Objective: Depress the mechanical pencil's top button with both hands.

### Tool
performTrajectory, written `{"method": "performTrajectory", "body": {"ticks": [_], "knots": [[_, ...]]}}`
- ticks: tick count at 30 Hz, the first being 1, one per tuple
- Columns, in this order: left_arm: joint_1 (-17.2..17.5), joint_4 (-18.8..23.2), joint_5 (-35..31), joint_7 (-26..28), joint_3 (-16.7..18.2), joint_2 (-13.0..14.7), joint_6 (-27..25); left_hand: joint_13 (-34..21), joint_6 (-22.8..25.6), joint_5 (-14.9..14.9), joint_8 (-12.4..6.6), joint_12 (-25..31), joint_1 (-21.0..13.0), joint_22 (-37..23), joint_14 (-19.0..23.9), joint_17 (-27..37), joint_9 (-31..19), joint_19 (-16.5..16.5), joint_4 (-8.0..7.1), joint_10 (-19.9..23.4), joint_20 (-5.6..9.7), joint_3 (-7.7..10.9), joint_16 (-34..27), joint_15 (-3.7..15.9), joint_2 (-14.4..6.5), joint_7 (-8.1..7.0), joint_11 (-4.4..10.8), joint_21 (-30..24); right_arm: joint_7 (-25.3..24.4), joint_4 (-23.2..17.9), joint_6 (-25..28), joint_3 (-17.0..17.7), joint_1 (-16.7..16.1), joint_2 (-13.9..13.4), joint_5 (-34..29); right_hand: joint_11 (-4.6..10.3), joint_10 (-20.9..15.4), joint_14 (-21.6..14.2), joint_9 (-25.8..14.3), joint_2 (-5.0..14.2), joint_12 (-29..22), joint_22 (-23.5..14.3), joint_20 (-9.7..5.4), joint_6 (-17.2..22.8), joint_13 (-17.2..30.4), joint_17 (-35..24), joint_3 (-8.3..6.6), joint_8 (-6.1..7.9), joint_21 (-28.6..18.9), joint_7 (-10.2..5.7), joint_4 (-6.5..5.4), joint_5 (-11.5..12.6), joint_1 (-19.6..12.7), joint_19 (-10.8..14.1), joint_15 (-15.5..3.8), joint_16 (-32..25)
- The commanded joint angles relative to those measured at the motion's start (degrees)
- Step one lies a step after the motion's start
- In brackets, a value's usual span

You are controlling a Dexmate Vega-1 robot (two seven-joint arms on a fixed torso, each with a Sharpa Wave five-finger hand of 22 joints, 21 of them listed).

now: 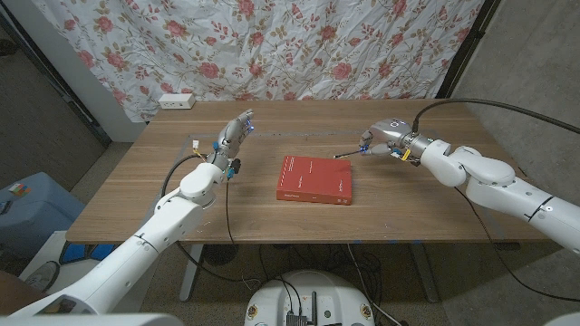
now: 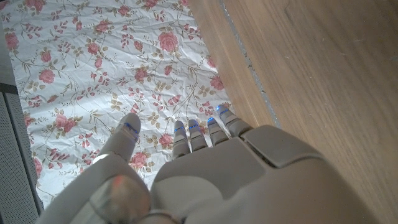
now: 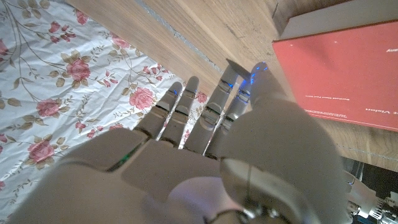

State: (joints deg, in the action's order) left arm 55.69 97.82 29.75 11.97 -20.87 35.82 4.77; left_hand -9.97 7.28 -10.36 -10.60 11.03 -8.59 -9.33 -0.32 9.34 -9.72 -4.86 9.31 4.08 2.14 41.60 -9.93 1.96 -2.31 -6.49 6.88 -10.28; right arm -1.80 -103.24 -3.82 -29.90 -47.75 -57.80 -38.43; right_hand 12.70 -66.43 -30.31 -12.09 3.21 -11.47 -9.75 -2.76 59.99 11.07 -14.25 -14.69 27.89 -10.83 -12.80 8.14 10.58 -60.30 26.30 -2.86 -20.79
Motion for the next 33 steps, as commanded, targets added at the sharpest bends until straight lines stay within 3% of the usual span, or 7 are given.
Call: {"method": "performTrajectory", "body": {"ticks": [1,5,16,33], "knots": [[-2.5,-0.2,1.6,-6.1,-1.1,1.5,-0.6,-0.1,0.0,0.4,-0.4,-0.2,-2.1,-0.2,-0.8,0.2,-0.2,0.7,1.53,-0.2,2.52,-0.16,0.1,5.52,1.1,-2.66,1.06,0.0,-2.0,0.3,-0.1,1.4,-0.9,0.9,5.1,-0.01,-0.7,-0.4,-0.2,0.57,0.0,-0.1,-3.23,0.4,0.2,-0.2,0.16,0.34,-0.6,0.07,0.04,0.0,-0.2,0.5,-8.8,-0.4],[-4.1,-1.6,2.2,-9.3,-2.1,1.3,0.0,-0.1,0.3,0.3,-0.59,-0.3,-3.5,-0.2,-1.5,0.2,-0.2,1.3,1.77,-0.9,2.68,-0.38,0.1,5.57,2.3,-4.72,2.45,0.1,-2.7,1.4,-1.6,1.2,-0.2,1.3,6.1,-0.03,-0.9,-0.4,-0.2,0.6,-0.1,-0.1,-3.26,0.5,0.2,-0.2,0.26,0.33,-0.6,0.08,0.06,0.0,-0.1,0.5,-8.8,-0.5],[-7.8,-4.4,1.9,-14.6,-4.2,1.0,1.3,-0.1,-0.6,0.4,-0.64,-0.1,-6.0,-0.2,-2.2,0.2,-0.3,1.9,1.7,-1.1,2.87,-1.24,-0.1,5.97,5.3,-5.32,4.65,-0.1,-1.9,3.4,-3.7,1.6,1.1,3.0,11.7,-0.02,-1.1,-0.4,-0.1,0.64,0.0,-0.1,-3.33,0.6,0.2,-0.2,0.52,0.31,-0.6,0.1,0.09,0.0,0.0,0.6,-8.74,-0.6],[-10.7,-3.1,-6.8,-12.5,-7.5,1.5,1.1,-0.1,4.4,0.4,-2.01,0.3,-9.5,-0.2,-0.3,0.2,-0.3,0.2,0.95,2.4,2.65,-1.57,-0.5,6.63,4.7,-5.43,5.35,-0.5,-0.6,2.9,0.5,2.5,0.4,4.0,17.4,-0.03,-1.3,-0.4,0.0,0.81,0.1,-0.1,-3.39,0.6,0.2,-0.3,0.79,0.17,-0.6,0.13,0.28,-0.1,-0.2,0.7,-8.93,-0.9]]}}
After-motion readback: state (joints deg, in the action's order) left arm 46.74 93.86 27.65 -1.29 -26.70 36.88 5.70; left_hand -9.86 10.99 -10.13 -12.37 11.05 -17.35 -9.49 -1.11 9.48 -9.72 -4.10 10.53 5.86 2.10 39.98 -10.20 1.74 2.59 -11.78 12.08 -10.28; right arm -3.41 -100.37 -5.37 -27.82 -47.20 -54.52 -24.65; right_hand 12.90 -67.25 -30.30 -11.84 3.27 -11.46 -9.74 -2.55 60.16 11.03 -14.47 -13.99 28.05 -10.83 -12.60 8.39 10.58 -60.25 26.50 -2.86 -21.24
